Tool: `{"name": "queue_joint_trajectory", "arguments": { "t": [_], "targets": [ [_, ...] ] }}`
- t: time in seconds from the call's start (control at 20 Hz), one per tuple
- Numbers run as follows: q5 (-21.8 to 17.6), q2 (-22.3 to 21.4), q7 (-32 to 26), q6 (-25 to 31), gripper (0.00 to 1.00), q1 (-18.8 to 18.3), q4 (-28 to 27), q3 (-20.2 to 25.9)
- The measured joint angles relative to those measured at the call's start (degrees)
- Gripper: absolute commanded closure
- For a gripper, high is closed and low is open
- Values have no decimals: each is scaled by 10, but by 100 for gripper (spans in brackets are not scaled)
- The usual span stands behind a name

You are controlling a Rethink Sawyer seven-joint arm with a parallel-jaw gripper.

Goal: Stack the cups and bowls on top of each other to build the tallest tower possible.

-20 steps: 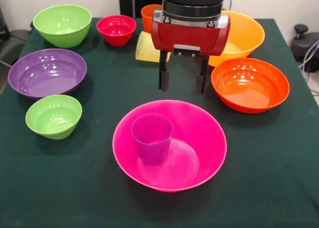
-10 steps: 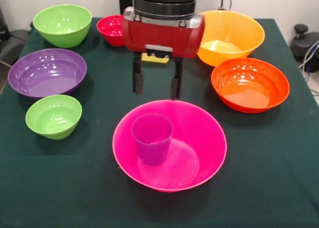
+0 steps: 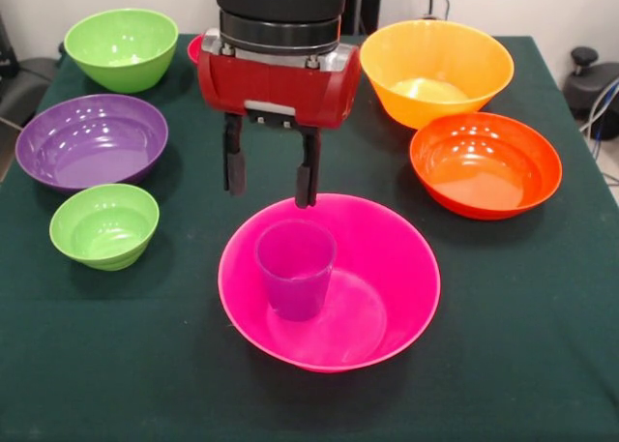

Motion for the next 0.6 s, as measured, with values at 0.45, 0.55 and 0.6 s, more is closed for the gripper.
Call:
{"name": "queue_joint_trajectory", "arguments": {
  "t": [0.45, 0.55, 0.6],
  "targets": [
    [-2, 38, 0, 0, 0, 0, -17, 0],
    [-2, 45, 0, 0, 0, 0, -17, 1],
    [-2, 48, 0, 0, 0, 0, -17, 1]
  ]
}}
